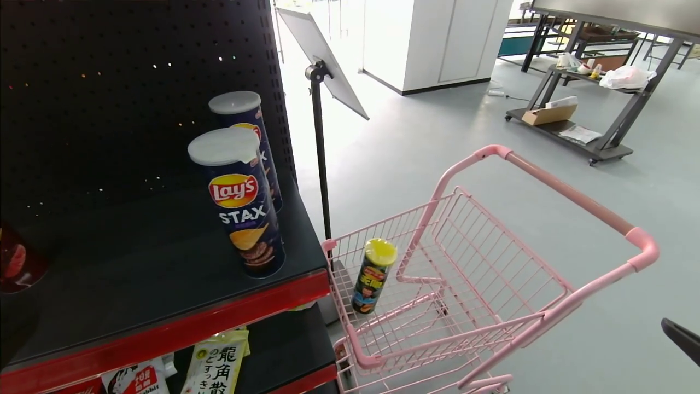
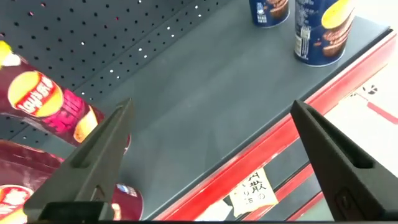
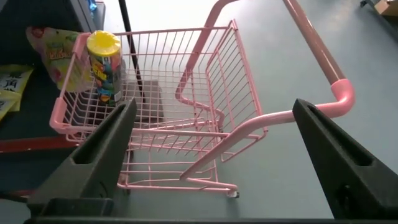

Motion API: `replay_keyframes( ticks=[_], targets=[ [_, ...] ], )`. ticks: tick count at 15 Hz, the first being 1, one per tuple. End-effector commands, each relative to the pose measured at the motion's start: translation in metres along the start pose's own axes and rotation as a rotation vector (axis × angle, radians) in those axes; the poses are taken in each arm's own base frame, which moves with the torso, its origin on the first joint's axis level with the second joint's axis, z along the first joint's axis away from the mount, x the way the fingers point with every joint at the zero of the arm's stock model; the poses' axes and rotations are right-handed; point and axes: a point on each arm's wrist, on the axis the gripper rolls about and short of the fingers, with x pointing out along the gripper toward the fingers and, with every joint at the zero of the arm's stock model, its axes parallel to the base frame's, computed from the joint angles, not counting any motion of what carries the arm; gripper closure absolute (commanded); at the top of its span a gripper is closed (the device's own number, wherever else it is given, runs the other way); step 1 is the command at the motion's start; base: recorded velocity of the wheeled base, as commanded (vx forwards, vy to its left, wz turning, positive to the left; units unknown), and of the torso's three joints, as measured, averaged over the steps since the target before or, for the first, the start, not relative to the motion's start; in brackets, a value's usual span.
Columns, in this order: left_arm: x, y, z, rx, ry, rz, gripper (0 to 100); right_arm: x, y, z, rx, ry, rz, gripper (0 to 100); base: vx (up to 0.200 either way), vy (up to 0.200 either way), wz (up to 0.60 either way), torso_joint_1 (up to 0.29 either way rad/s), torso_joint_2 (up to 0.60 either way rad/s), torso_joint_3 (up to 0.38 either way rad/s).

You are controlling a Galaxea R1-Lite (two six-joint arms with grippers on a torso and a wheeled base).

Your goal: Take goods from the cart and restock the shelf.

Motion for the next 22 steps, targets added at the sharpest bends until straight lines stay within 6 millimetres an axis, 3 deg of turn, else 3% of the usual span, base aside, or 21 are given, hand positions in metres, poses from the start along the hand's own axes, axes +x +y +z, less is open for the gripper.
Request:
replay_keyframes(
  ticks=[1,13,16,18,20,22],
  targets=[
    [0.001,0.0,0.001,-0.001,-0.007,0.004,0,0.001,0.0,-0.002,0.0,0.006,0.001,0,0.0,0.0,0.0,-0.149,0.37,0.222],
    [0.0,0.001,0.004,-0.006,-0.028,0.012,0,0.005,0.0,-0.002,-0.021,0.031,0.009,0,0.0,0.0,0.0,-0.148,0.44,0.285],
    [0.001,0.003,0.007,-0.01,-0.054,0.022,0,0.03,-0.008,0.009,0.007,0.09,-0.027,0,0.0,0.0,0.0,-0.024,0.08,0.057],
    [0.002,0.003,0.007,-0.021,-0.056,0.017,0,0.062,-0.01,0.027,0.062,0.129,0.065,0,0.0,0.0,0.0,0.0,0.0,0.0],
    [0.004,0.003,0.009,-0.062,-0.055,0.001,0,0.088,-0.003,0.04,0.135,0.154,0.168,0,0.0,0.0,0.0,0.0,0.0,0.0],
    [0.013,0.007,0.023,-0.135,-0.054,-0.003,0,0.135,0.018,0.043,0.147,0.208,0.29,0,0.0,0.0,0.0,0.0,0.0,0.0]
  ],
)
